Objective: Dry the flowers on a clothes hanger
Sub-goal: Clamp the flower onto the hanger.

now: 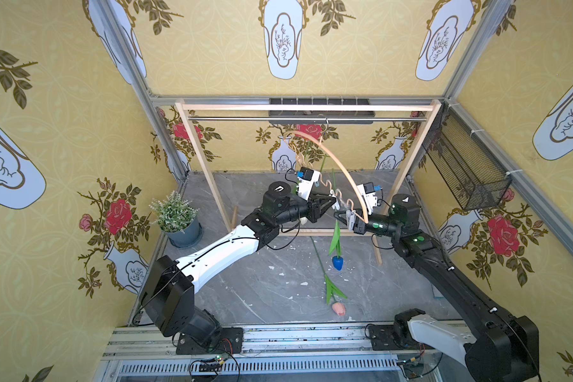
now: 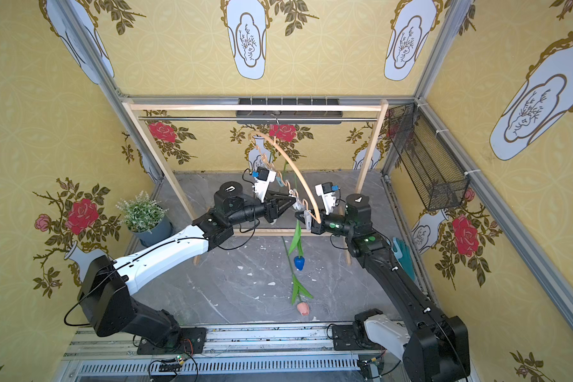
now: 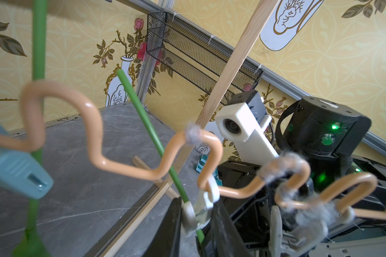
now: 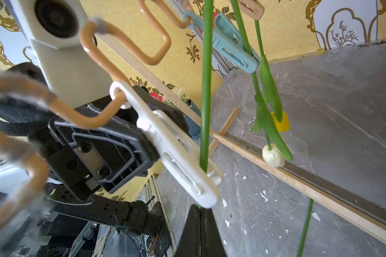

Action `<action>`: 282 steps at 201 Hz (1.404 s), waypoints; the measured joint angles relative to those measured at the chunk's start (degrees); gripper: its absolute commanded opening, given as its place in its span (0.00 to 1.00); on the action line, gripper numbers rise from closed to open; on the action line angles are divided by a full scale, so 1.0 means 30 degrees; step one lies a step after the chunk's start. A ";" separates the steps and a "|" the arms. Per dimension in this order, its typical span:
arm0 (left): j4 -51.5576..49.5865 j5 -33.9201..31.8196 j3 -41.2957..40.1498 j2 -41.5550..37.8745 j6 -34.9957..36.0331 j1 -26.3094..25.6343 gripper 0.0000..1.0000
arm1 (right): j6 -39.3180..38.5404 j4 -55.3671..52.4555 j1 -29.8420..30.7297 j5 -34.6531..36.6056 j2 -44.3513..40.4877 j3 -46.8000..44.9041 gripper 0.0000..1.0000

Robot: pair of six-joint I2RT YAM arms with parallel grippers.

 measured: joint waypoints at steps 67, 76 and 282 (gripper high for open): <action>-0.0372 0.0219 0.0197 0.0000 -0.0022 0.0000 0.20 | -0.1668 -0.1246 0.0080 0.0299 -0.0066 0.0364 0.00; -0.0379 0.0364 0.0204 0.0000 -0.0036 0.0000 0.20 | -0.1778 -0.1384 0.0124 0.0372 -0.0153 0.0364 0.00; -0.0364 -0.0801 -0.1137 -0.1443 -0.0510 0.0029 0.69 | -0.1872 -0.1894 0.0466 0.0641 -0.0998 0.0124 0.27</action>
